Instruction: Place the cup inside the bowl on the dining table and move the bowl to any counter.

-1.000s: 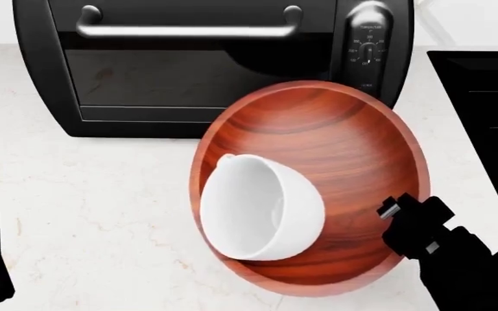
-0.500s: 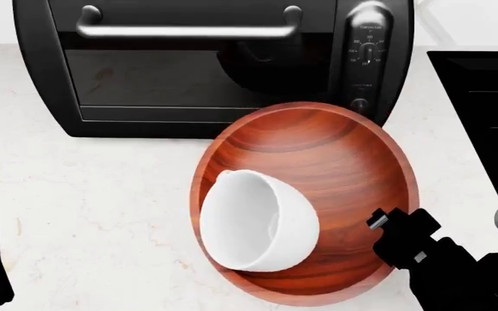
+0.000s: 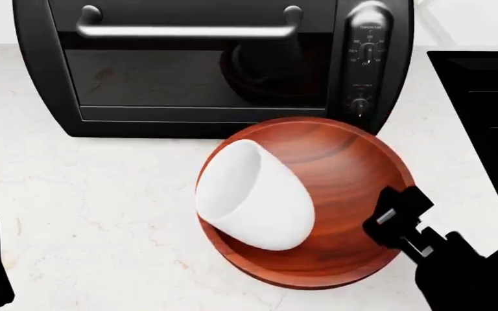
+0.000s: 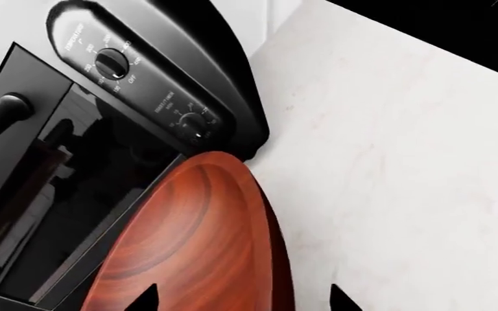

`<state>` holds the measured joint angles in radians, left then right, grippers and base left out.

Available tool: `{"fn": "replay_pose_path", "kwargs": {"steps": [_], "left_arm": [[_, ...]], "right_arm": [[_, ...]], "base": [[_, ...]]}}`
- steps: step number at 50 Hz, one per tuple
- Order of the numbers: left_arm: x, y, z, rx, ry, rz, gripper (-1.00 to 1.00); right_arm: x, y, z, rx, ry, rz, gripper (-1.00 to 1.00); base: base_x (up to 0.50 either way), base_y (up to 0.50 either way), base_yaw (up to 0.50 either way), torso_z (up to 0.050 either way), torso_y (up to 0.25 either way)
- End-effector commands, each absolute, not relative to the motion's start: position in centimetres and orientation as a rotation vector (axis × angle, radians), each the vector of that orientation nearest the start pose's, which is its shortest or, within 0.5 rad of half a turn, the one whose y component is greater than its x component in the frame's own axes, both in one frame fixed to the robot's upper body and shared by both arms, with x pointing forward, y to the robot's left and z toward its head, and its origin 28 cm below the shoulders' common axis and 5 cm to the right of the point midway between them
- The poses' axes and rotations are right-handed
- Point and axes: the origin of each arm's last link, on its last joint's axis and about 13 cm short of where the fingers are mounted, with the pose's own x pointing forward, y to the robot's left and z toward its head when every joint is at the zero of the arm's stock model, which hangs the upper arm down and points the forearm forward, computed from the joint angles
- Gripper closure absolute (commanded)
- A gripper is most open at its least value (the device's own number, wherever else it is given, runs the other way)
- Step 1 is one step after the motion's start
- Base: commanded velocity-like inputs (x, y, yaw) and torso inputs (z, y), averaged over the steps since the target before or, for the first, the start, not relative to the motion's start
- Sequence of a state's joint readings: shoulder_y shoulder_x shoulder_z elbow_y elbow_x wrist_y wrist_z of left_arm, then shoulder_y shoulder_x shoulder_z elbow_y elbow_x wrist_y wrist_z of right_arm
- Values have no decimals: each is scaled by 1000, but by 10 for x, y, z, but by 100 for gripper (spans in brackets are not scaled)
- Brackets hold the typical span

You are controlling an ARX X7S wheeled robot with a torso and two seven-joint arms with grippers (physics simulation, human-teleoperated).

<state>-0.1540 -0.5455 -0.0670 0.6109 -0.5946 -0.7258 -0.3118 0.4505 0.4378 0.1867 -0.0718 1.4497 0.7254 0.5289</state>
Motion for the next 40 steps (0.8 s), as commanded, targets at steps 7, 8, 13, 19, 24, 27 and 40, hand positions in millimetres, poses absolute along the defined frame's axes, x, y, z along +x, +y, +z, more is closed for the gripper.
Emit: {"fn": "replay_pose_path", "kwargs": {"steps": [7, 8, 13, 19, 24, 27, 40], "left_arm": [[209, 279, 148, 87, -15, 42, -100], [209, 279, 148, 87, -15, 42, -100], [208, 282, 147, 86, -14, 43, -100], [208, 283, 146, 84, -13, 45, -100], [208, 282, 146, 85, -14, 46, -100], [209, 281, 146, 84, -13, 44, -100], [207, 281, 148, 79, -16, 43, -100]], "right_arm": [[264, -179, 170, 754, 198, -6, -100], [264, -179, 171, 738, 193, -6, -100], [264, -178, 173, 706, 187, -3, -100], [264, -176, 178, 644, 171, 10, -100], [261, -174, 186, 506, 116, 13, -100], [257, -168, 194, 348, 25, -4, -100], [248, -162, 213, 100, -108, -22, -100]], "base": [[0, 0, 0, 0, 0], [0, 0, 0, 0, 0], [0, 0, 0, 0, 0], [0, 0, 0, 0, 0], [0, 0, 0, 0, 0], [0, 0, 0, 0, 0], [0, 0, 0, 0, 0]]}}
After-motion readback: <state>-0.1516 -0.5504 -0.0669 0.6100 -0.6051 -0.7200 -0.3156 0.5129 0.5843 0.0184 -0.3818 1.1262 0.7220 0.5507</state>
